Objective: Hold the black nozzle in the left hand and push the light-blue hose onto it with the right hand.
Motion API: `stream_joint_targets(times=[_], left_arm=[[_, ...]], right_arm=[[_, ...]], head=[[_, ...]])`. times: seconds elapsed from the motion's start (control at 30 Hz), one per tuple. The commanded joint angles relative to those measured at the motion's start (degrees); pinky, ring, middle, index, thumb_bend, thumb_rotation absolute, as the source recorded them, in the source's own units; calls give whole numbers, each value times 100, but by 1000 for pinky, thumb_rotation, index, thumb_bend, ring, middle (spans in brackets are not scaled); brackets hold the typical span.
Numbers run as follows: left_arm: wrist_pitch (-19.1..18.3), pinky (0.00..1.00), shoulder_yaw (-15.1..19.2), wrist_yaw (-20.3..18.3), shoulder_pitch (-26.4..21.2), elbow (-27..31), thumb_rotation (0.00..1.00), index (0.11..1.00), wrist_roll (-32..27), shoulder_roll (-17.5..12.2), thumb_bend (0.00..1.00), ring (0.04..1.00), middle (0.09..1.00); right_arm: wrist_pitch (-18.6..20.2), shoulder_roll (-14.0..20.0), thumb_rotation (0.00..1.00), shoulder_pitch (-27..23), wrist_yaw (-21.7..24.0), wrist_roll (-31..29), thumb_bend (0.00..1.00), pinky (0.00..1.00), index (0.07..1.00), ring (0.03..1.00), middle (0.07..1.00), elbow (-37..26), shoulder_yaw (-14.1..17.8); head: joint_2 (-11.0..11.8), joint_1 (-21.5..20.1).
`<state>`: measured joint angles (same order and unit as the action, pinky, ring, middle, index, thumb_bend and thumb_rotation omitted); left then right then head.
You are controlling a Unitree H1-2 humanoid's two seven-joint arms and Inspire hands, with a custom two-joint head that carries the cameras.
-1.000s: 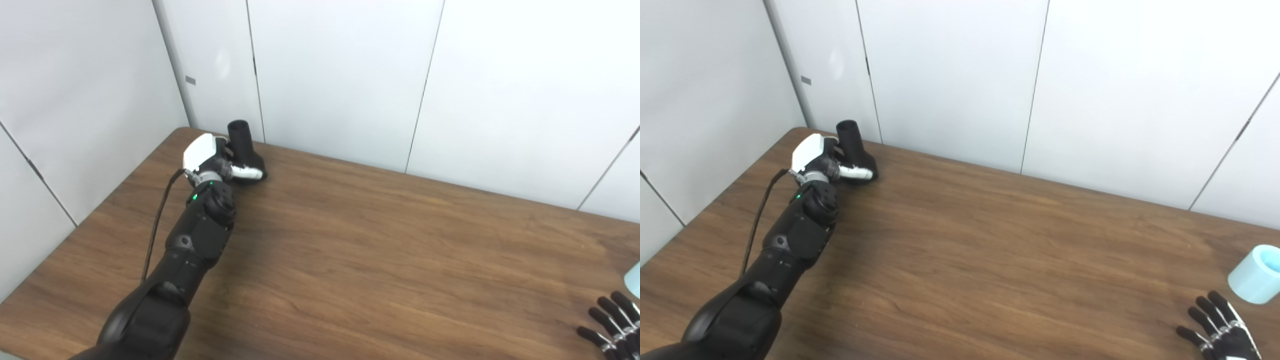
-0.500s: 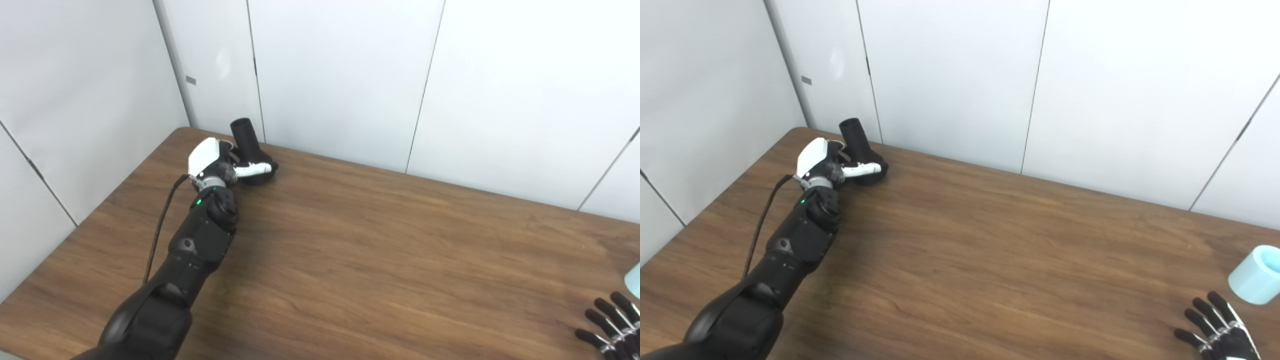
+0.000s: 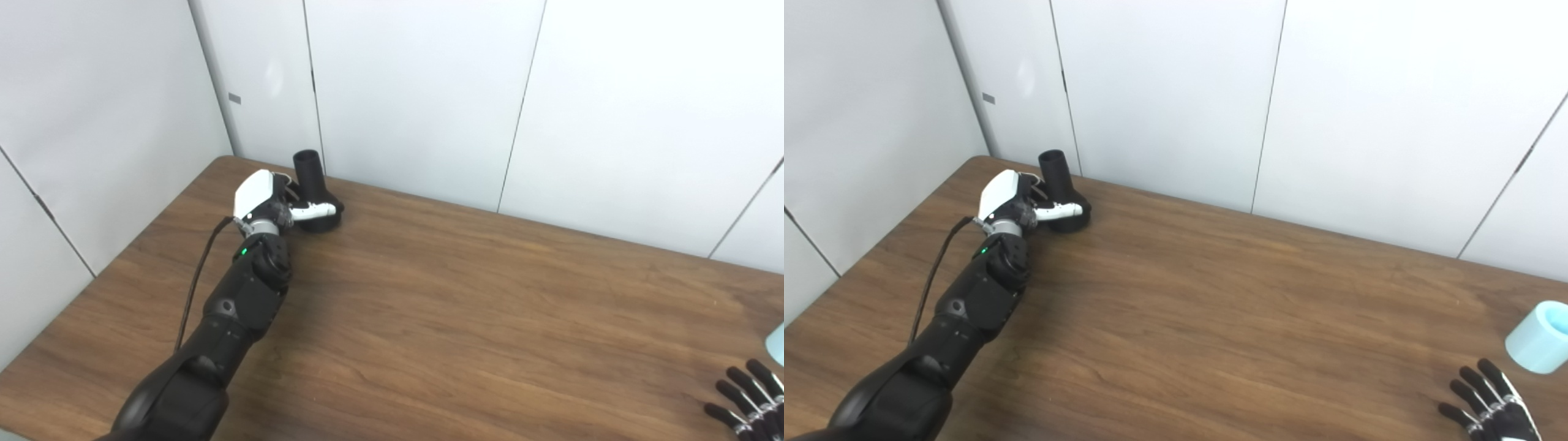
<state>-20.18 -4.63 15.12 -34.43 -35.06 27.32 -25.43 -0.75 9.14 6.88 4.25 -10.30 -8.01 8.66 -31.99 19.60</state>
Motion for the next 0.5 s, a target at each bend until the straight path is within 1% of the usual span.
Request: stream_joint_targets(times=[0.0, 0.1, 0.13, 0.23, 0.3, 0.47], left_arm=[[116, 465, -137, 6, -85, 206, 0, 487, 165, -73, 505, 432, 497], [127, 470, -221, -7, -45, 270, 0, 486, 239, -80, 505, 437, 499], [163, 479, -261, 4, -17, 310, 0, 485, 276, -80, 505, 443, 498], [330, 455, -370, 54, 89, 436, 0, 494, 360, -75, 505, 427, 488], [393, 450, -402, 76, 162, 534, 0, 507, 394, -52, 504, 432, 482], [306, 473, -535, 52, 352, 908, 0, 516, 613, 22, 503, 459, 463]], right_arm=[[96, -67, 888, 90, -8, 18, 771, 677, 872, 810, 828, -128, -61], [119, -76, 887, 86, -26, 38, 782, 674, 878, 810, 830, -161, -75], [132, -91, 890, 90, -39, 37, 767, 679, 877, 813, 832, -191, -79], [175, -124, 891, 104, -65, 22, 729, 676, 876, 809, 830, -273, -86], [210, -135, 891, 114, -84, 48, 717, 681, 875, 808, 829, -325, -98], [296, -146, 908, 138, -129, 106, 693, 730, 894, 839, 851, -426, -132]], head=[[-16, -15], [-26, -42], [-28, -52], [-36, -79], [-47, -119], [-74, -252]])
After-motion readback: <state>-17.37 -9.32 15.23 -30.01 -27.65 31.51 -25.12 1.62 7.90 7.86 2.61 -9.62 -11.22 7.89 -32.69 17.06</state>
